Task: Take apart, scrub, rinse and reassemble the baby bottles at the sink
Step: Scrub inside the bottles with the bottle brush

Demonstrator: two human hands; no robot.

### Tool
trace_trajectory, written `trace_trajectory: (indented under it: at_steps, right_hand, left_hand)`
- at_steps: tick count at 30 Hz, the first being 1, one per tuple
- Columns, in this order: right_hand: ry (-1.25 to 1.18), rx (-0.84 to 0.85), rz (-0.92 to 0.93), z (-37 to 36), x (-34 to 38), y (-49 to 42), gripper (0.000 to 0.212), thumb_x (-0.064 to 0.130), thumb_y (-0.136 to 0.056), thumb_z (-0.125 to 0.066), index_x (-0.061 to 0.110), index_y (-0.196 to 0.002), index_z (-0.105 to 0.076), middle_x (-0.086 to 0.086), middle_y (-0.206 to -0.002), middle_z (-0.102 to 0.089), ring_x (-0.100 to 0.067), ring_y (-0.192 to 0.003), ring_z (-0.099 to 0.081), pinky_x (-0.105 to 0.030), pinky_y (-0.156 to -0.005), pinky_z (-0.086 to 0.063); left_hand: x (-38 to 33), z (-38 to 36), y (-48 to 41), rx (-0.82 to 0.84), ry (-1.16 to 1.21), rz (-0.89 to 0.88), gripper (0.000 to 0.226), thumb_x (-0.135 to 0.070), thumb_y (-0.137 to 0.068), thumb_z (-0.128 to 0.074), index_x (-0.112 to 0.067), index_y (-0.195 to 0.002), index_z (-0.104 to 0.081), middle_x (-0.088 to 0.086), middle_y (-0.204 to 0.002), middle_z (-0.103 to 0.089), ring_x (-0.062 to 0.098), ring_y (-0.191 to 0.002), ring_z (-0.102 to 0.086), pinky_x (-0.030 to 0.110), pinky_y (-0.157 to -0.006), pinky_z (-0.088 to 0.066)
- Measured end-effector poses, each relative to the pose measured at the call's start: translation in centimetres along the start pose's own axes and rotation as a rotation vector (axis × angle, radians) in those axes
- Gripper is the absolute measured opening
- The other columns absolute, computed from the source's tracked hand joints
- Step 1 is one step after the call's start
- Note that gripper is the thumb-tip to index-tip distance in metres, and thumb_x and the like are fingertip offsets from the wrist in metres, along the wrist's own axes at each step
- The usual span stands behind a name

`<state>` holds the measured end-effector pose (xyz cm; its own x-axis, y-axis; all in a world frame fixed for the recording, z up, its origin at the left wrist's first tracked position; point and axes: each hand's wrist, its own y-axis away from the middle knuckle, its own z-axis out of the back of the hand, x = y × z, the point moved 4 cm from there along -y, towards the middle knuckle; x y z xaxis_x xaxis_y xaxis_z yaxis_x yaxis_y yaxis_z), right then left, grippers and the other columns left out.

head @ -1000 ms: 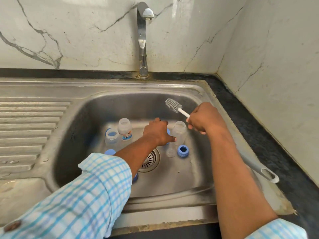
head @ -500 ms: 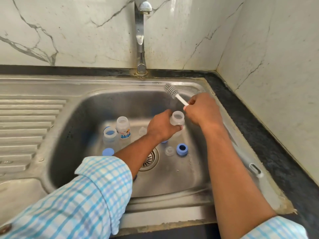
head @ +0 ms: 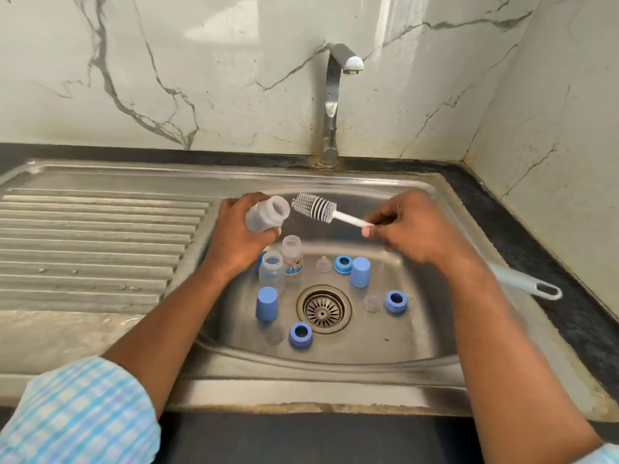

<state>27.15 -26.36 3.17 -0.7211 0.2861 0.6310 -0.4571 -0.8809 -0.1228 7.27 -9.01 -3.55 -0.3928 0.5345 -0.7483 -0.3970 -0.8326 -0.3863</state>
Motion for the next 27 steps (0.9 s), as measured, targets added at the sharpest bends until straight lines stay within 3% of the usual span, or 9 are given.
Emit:
trace_trajectory:
  at_steps: [2,6,8,15,17,19,22,24,27]
  right_hand:
    - [0.003,0.030,0.010,-1.1,0.4,0.3,0.013,0.017,-0.083,-0.077,0.029,-0.080,-0.075,0.015,-0.050,-0.060,0.004,-0.043,-0.053,-0.022,-0.056,-0.040]
    - [0.040,0.047,0.004,-1.7,0.4,0.4,0.008,0.016,-0.084,-0.076,0.023,-0.084,-0.077,0.008,-0.062,-0.065,0.001,-0.045,-0.054,-0.024,-0.057,-0.044]
    - [0.065,0.032,-0.007,-1.5,0.3,0.3,0.006,0.017,-0.084,-0.076,0.022,-0.087,-0.078,0.008,-0.062,-0.065,-0.004,-0.050,-0.055,-0.027,-0.059,-0.047]
    - [0.145,0.012,-0.005,-1.9,0.2,0.3,0.009,0.022,-0.084,-0.075,0.023,-0.093,-0.079,0.006,-0.073,-0.070,-0.014,-0.072,-0.066,-0.037,-0.073,-0.056]
    - [0.161,0.029,0.012,-2.2,0.6,0.4,0.011,0.021,-0.084,-0.075,0.022,-0.094,-0.079,0.005,-0.075,-0.071,-0.015,-0.073,-0.066,-0.036,-0.074,-0.056]
    - [0.173,0.021,0.019,-2.4,0.9,0.4,0.011,0.021,-0.083,-0.076,0.021,-0.094,-0.078,0.006,-0.075,-0.070,-0.015,-0.073,-0.065,-0.033,-0.072,-0.054]
    - [0.181,-0.005,0.027,-2.4,1.4,0.5,0.013,0.020,-0.082,-0.077,0.022,-0.096,-0.077,0.006,-0.078,-0.068,-0.013,-0.073,-0.062,-0.027,-0.068,-0.046]
    - [0.188,-0.011,0.030,-2.3,1.6,0.6,0.017,0.018,-0.082,-0.077,0.023,-0.098,-0.076,0.006,-0.081,-0.067,-0.012,-0.074,-0.061,-0.025,-0.068,-0.042]
    - [0.208,-0.020,0.028,-2.2,1.6,0.6,0.021,0.013,-0.084,-0.073,0.022,-0.102,-0.075,0.007,-0.083,-0.066,-0.013,-0.077,-0.061,-0.025,-0.068,-0.041]
  left_hand:
    - [-0.2,0.2,0.2,0.003,-0.001,-0.029,0.059,-0.012,-0.070,-0.085,-0.022,-0.123,-0.063,0.004,-0.121,-0.051,-0.004,-0.096,-0.045,-0.005,-0.084,-0.028]
    - [-0.8,-0.2,0.2,0.034,-0.069,-0.101,0.062,-0.015,-0.070,-0.085,-0.026,-0.127,-0.063,0.005,-0.121,-0.049,0.023,-0.112,-0.055,0.034,-0.104,-0.043]
    - [-0.9,-0.1,0.1,0.035,-0.109,-0.132,0.064,-0.016,-0.070,-0.085,-0.026,-0.128,-0.063,0.006,-0.123,-0.049,0.028,-0.115,-0.053,0.041,-0.105,-0.043]
    - [-1.9,-0.8,0.5,0.075,-0.190,-0.289,0.065,-0.015,-0.073,-0.084,-0.026,-0.134,-0.061,0.004,-0.131,-0.046,0.025,-0.123,-0.046,0.029,-0.105,-0.036]
    - [-2.3,-1.1,0.6,0.088,-0.189,-0.330,0.068,-0.013,-0.072,-0.085,-0.024,-0.134,-0.060,0.006,-0.135,-0.045,0.025,-0.126,-0.046,0.032,-0.107,-0.037]
    - [-2.2,-1.0,0.4,0.066,-0.125,-0.283,0.078,-0.013,-0.067,-0.088,-0.022,-0.137,-0.055,0.007,-0.138,-0.042,0.023,-0.127,-0.046,0.036,-0.109,-0.038]
    - [-1.9,-0.5,0.3,-0.012,-0.004,-0.158,0.095,-0.017,-0.061,-0.093,-0.016,-0.142,-0.043,0.006,-0.140,-0.041,0.010,-0.120,-0.043,0.021,-0.101,-0.036]
    - [-1.7,-0.4,0.3,-0.045,0.042,-0.075,0.103,-0.020,-0.061,-0.094,-0.013,-0.146,-0.036,0.005,-0.143,-0.042,0.011,-0.124,-0.043,0.017,-0.100,-0.032]
    - [-0.8,-0.6,0.0,-0.029,0.135,0.042,0.114,-0.025,-0.058,-0.096,-0.019,-0.150,-0.028,0.001,-0.140,-0.050,0.016,-0.127,-0.049,0.027,-0.105,-0.041]
